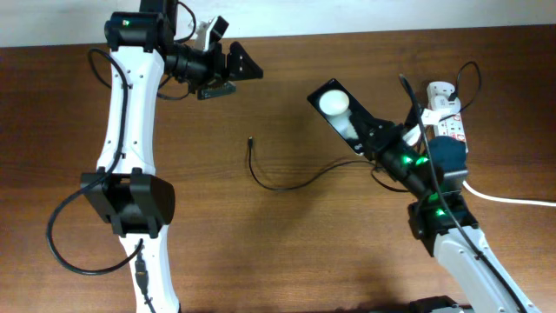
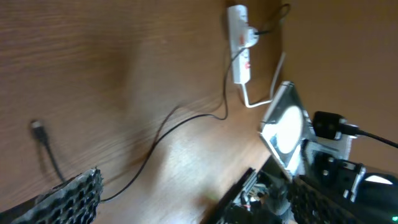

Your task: Plug charger to phone and switch on socket

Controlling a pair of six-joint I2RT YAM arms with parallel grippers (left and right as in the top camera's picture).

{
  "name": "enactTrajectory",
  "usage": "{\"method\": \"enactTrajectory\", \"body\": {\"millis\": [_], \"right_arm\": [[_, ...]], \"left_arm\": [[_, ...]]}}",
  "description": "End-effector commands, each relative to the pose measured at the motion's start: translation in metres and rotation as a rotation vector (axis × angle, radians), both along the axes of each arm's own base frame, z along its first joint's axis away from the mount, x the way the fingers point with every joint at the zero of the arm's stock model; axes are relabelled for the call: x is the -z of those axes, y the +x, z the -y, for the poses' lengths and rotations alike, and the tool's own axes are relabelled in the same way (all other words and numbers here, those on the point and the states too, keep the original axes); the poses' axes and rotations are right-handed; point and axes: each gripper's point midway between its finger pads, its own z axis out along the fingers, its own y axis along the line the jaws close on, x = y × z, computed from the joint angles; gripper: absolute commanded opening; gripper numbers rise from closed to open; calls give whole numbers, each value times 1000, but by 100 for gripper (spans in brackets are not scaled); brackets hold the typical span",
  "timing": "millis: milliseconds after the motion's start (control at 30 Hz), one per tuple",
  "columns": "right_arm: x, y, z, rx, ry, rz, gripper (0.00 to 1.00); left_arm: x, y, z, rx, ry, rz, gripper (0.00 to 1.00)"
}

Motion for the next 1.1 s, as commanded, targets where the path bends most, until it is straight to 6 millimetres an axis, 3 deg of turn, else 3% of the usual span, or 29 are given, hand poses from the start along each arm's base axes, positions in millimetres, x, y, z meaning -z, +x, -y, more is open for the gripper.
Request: {"method": "enactTrajectory", "body": {"millis": [0,67,200,467,667,800,933,1067], "right_arm": [[-31,15,10,227,90,75,4],[-45,17,6,284,119,139,4],[-54,26,-3,336,215,113,4],[-105,64,-59,210,257,169,4],[-130,76,-107,124,286,195,4],[-133,77,-123,102,288,190,4],[-130,76,-126,108,281,175,4],[-125,77,-125,131,271,158,4]], "left_arm": [[-38,-4,19,72,-202,64,99],[-53,-5,25,103,-289,89,99],[-71,-6,31,129,-391,96,99],[-79,7,32,69,-417,36,99],[-84,27,33,-27,-415,-27,93],[-80,33,38,-83,-391,-73,89],[-90,37,51,-74,-414,-53,75],[-103,41,69,-66,-442,-26,73]]}}
